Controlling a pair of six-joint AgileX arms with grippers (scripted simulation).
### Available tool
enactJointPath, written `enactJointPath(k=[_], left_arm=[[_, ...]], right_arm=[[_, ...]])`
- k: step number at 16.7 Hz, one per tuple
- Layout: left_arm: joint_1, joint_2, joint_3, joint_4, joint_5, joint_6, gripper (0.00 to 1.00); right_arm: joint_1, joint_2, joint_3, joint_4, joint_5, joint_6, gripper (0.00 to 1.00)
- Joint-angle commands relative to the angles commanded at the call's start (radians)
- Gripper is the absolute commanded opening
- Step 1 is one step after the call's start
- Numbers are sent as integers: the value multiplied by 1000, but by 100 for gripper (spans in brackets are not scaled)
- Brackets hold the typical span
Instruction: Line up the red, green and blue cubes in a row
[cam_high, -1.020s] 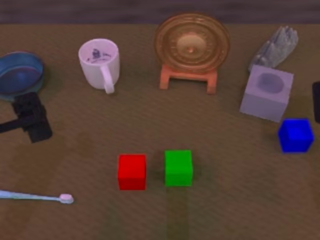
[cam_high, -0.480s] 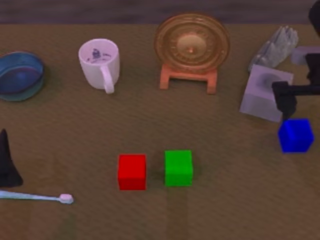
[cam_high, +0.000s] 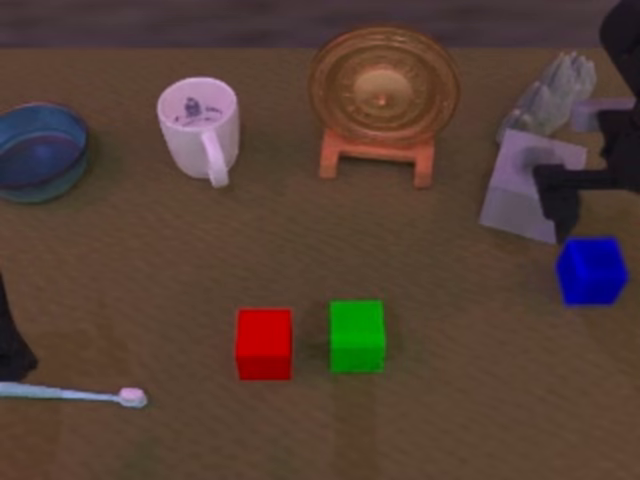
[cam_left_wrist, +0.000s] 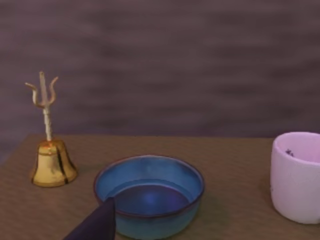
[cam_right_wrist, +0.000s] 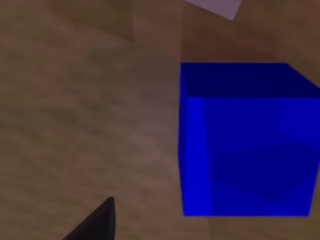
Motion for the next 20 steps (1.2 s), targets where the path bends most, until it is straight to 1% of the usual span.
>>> enactJointPath(k=[2,4,10,15,20], left_arm=[[0,0,0,0,0,0,100],[0,0,0,0,0,0,100],[0,0,0,0,0,0,100],[0,0,0,0,0,0,100],[0,0,0,0,0,0,100]], right_arm=[[-5,5,0,3,0,-1,100],[-2,19,-23,40,0,-2,100],[1,105,-145,254,1,2,100],[2,117,-161,278,1,3,100],[2,117,-161,278,1,3,62]])
